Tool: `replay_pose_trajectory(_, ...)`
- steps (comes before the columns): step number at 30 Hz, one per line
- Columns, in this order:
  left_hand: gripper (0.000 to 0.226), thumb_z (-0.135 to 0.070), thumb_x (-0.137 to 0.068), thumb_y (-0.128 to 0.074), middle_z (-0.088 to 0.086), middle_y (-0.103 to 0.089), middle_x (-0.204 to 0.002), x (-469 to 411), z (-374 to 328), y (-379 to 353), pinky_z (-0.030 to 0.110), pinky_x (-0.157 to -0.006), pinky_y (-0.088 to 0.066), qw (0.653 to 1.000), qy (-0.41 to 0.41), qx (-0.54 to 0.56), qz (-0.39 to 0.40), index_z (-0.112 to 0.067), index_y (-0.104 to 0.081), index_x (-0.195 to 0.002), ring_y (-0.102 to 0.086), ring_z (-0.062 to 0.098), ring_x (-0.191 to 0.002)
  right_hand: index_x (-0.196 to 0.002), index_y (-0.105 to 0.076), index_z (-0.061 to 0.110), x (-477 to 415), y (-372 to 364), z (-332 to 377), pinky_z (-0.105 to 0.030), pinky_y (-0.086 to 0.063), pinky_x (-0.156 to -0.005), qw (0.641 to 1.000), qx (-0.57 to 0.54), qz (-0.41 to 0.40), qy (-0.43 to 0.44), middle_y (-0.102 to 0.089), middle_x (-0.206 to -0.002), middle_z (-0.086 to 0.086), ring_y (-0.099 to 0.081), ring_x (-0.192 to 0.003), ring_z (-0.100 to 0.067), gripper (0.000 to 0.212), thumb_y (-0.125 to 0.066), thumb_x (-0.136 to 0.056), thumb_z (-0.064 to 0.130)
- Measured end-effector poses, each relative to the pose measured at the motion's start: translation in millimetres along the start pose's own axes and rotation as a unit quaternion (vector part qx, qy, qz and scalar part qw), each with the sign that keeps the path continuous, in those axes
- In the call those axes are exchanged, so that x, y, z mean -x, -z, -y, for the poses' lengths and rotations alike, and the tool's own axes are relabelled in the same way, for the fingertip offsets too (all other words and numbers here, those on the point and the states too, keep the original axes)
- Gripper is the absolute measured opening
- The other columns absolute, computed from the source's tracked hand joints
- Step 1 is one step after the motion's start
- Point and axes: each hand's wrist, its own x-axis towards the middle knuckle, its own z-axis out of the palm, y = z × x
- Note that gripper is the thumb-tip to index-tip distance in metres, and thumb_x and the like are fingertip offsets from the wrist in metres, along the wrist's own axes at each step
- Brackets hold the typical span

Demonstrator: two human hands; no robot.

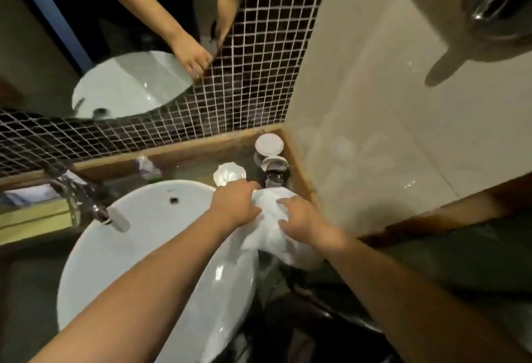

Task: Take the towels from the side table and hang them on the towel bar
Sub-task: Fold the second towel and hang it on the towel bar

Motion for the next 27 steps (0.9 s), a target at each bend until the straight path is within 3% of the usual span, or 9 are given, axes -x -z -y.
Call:
replay_pose_trajectory(3, 0.069, -0.061, -0.078, -0.068, -0.001, -0.058, -0.133, -19.9, 14.7, -60.4, 0.045, -0.093, -0.053, 0.998, 0.032, 0.010, 0.048, -0.036, -0.048, -0.139, -0.059, 0.027, -0.118, -0.149, -0.045, 0.027, -14.8, -35.0, -21.4, -0.047, -0.040, -0.112, 0.998, 0.005, 0.033, -0.053, -0.039, -0.156, -0.013, -0.043, -0.139, -0.037, 0.061, -0.061, -0.091, 0.030)
replay_pose_trajectory(5, 0.070, -0.066, -0.074, -0.069, -0.001, -0.054, -0.133, -29.0, 29.6, -93.3, 0.049, -0.094, -0.054, 0.998, 0.055, 0.030, 0.032, -0.039, -0.047, -0.135, -0.055, 0.028, -0.123, -0.155, -0.033, 0.031, -21.1, -48.8, -25.5, -0.050, -0.041, -0.112, 0.998, -0.006, 0.022, -0.065, -0.033, -0.158, -0.016, -0.040, -0.140, -0.041, 0.073, -0.063, -0.089, 0.028)
replay_pose_trajectory(8, 0.028, -0.040, -0.083, -0.064, 0.006, -0.061, -0.109, -35.7, 33.3, -113.0, 0.046, -0.080, -0.057, 0.995, 0.059, 0.077, -0.038, -0.021, -0.065, -0.104, -0.060, 0.030, -0.105, -0.155, -0.027, 0.025, -33.9, -60.1, -25.5, -0.048, -0.053, -0.091, 0.997, -0.003, 0.017, -0.074, -0.058, -0.128, -0.021, -0.060, -0.111, -0.041, 0.072, -0.058, -0.091, 0.015)
replay_pose_trajectory(10, 0.010, -0.022, -0.084, -0.061, 0.007, -0.062, -0.093, -31.8, 27.0, -111.6, 0.047, -0.071, -0.056, 0.993, 0.055, 0.077, -0.064, -0.015, -0.065, -0.090, -0.062, 0.031, -0.090, -0.149, -0.037, 0.017, -37.2, -61.5, -20.2, -0.045, -0.052, -0.091, 0.996, 0.006, 0.030, -0.084, -0.059, -0.125, -0.018, -0.061, -0.110, -0.040, 0.059, -0.055, -0.093, 0.013)
replay_pose_trajectory(12, 0.009, -0.015, -0.085, -0.059, 0.007, -0.063, -0.094, -25.4, 23.4, -107.8, 0.047, -0.073, -0.054, 0.993, 0.052, 0.090, -0.055, -0.015, -0.063, -0.093, -0.062, 0.030, -0.089, -0.145, -0.043, 0.015, -35.7, -55.2, -14.4, -0.042, -0.050, -0.097, 0.995, 0.002, 0.038, -0.094, -0.058, -0.133, -0.014, -0.059, -0.118, -0.035, 0.047, -0.050, -0.099, 0.019)
replay_pose_trajectory(15, 0.011, -0.022, -0.093, -0.058, 0.003, -0.064, -0.105, -14.7, 25.7, -79.3, 0.042, -0.083, -0.055, 0.990, 0.070, 0.118, -0.043, -0.020, -0.059, -0.104, -0.062, 0.025, -0.096, -0.142, -0.051, 0.016, -31.8, -29.6, -4.6, -0.032, -0.046, -0.103, 0.995, -0.032, 0.023, -0.089, -0.062, -0.138, -0.008, -0.059, -0.125, -0.027, 0.038, -0.043, -0.105, 0.022)
replay_pose_trajectory(20, 0.012, -0.030, -0.096, -0.058, 0.003, -0.063, -0.108, 17.6, 45.9, 16.8, 0.037, -0.081, -0.049, 0.991, 0.055, 0.089, -0.084, -0.022, -0.056, -0.104, -0.060, 0.025, -0.102, -0.120, -0.068, 0.021, -23.3, 41.1, 45.4, -0.034, -0.051, -0.089, 0.992, -0.111, -0.060, -0.030, -0.071, -0.120, -0.006, -0.066, -0.113, -0.031, 0.033, -0.048, -0.093, 0.018)
replay_pose_trajectory(25, 0.018, -0.037, -0.095, -0.062, -0.001, -0.064, -0.112, 64.0, 57.9, 137.2, 0.042, -0.086, -0.050, 0.979, 0.049, 0.049, -0.192, -0.025, -0.055, -0.107, -0.059, 0.025, -0.109, -0.108, -0.073, 0.023, -12.0, 119.9, 125.9, -0.039, -0.055, -0.088, 0.974, -0.163, -0.152, 0.048, -0.073, -0.107, -0.004, -0.067, -0.100, -0.031, 0.038, -0.046, -0.081, 0.026)
replay_pose_trajectory(27, 0.023, -0.039, -0.095, -0.063, 0.000, -0.065, -0.113, 89.1, 60.9, 180.4, 0.040, -0.083, -0.048, 0.969, 0.053, 0.024, -0.240, -0.025, -0.056, -0.112, -0.060, 0.026, -0.108, -0.087, -0.073, 0.021, 5.4, 156.6, 162.7, -0.036, -0.056, -0.076, 0.964, -0.165, -0.178, 0.108, -0.073, -0.088, -0.002, -0.067, -0.085, -0.028, 0.026, -0.050, -0.078, 0.016)
